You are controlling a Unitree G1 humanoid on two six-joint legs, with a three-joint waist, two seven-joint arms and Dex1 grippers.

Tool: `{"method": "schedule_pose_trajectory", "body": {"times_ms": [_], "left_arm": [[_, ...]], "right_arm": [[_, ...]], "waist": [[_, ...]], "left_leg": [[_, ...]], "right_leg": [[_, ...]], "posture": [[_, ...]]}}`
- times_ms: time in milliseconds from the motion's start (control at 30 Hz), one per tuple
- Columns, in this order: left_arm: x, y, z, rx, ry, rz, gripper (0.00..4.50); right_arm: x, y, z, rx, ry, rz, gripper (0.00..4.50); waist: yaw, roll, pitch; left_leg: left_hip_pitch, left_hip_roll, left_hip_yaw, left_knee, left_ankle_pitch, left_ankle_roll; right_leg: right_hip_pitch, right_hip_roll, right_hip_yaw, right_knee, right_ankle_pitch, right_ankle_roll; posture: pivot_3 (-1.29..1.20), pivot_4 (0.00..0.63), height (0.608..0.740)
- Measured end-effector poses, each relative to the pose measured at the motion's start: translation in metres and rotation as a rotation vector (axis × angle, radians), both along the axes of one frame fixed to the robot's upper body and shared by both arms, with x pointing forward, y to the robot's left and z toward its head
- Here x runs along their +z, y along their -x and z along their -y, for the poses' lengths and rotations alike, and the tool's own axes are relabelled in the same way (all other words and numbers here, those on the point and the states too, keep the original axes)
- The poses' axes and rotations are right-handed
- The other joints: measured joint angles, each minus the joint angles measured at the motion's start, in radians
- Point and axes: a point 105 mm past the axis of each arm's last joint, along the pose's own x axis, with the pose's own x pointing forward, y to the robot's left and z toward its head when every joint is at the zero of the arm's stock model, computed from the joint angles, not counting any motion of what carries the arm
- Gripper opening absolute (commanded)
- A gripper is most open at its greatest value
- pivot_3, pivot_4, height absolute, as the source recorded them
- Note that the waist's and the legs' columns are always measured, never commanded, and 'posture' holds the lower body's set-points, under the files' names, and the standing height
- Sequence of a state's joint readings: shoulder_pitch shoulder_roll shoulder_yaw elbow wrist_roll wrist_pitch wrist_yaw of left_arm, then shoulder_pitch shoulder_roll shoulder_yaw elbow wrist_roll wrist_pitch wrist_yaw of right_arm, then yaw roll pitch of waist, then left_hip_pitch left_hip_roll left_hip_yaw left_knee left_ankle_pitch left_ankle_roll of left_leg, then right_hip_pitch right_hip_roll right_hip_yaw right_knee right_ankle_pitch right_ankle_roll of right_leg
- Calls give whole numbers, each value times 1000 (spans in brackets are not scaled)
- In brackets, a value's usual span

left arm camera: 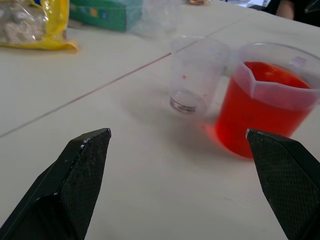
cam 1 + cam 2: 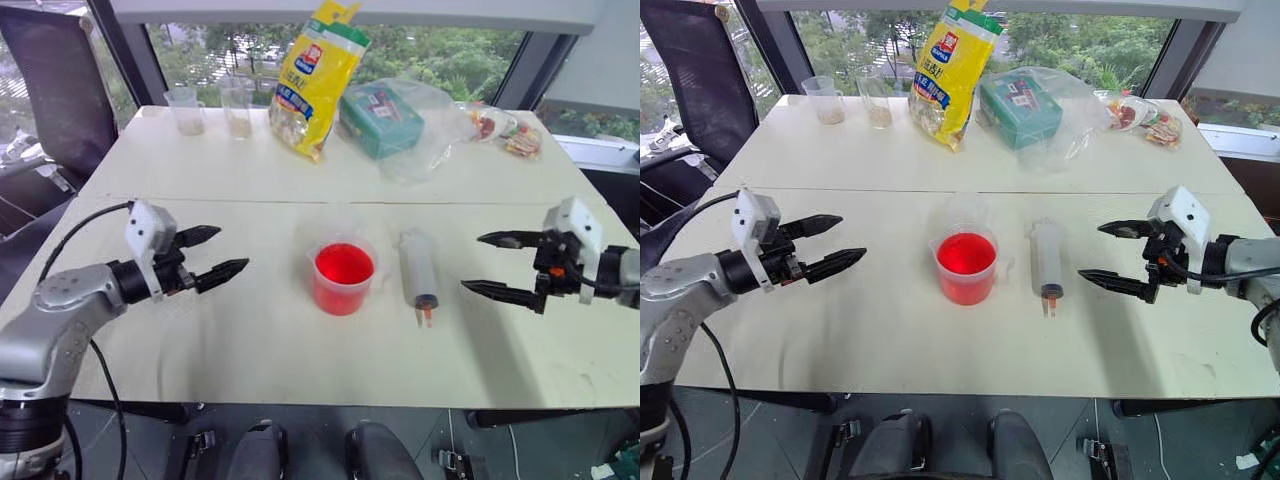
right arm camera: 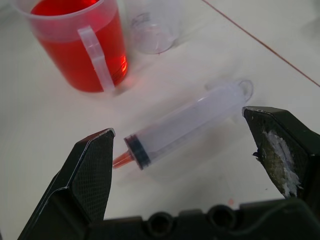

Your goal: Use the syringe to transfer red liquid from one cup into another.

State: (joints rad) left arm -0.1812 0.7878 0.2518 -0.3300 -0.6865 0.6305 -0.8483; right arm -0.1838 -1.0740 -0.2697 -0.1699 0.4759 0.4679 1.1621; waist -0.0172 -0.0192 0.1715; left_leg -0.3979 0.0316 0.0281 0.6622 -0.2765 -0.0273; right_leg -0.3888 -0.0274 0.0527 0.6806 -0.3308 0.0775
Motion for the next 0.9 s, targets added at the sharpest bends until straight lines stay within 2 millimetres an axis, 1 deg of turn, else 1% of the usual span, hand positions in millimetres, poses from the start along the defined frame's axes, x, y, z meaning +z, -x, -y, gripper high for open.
{"method": "schedule_pose_trajectory", "body": {"times_ms": [67, 167, 400, 700, 833, 900], "left_arm": [[-2, 5, 3, -22, -2, -27, 4500], [0, 8, 5, -40, -25, -26, 4500], [10, 9, 14, -69, 0, -19, 4500], [10, 10, 16, -79, -5, -18, 4500], [12, 9, 18, -90, -5, -13, 4500], [11, 8, 18, -91, -4, -16, 4500]], "right_arm": [[0, 2, -2, 10, 1, -12, 4483], [1, 3, -6, 28, 3, -15, 4483], [3, 5, -10, 29, -4, -26, 4483], [8, 3, -12, -8, -24, -46, 4483], [4, 4, -14, -13, -7, -92, 4483], [6, 3, -15, -13, -9, -98, 4483]], "waist": [[0, 0, 0], [0, 0, 0], [1, 0, 0], [0, 0, 0], [1, 0, 0], [1, 0, 0]], "left_leg": [[-1, 0, 0, 0, 0, 0], [0, 0, 0, 0, 0, 0], [-1, 0, 0, 0, 0, 0], [-1, 0, 0, 0, 0, 0], [-1, 0, 0, 0, 0, 0], [-1, 0, 0, 0, 0, 0]], "right_leg": [[-1, 0, 0, 0, 0, 0], [0, 0, 0, 0, 0, 0], [-1, 0, 0, 0, 0, 0], [0, 0, 0, 0, 0, 0], [-1, 0, 0, 0, 0, 0], [-1, 0, 0, 0, 0, 0]], "posture": [[0, 150, 740], [0, 150, 740], [0, 150, 740], [0, 150, 740], [0, 150, 740], [0, 150, 740]]}}
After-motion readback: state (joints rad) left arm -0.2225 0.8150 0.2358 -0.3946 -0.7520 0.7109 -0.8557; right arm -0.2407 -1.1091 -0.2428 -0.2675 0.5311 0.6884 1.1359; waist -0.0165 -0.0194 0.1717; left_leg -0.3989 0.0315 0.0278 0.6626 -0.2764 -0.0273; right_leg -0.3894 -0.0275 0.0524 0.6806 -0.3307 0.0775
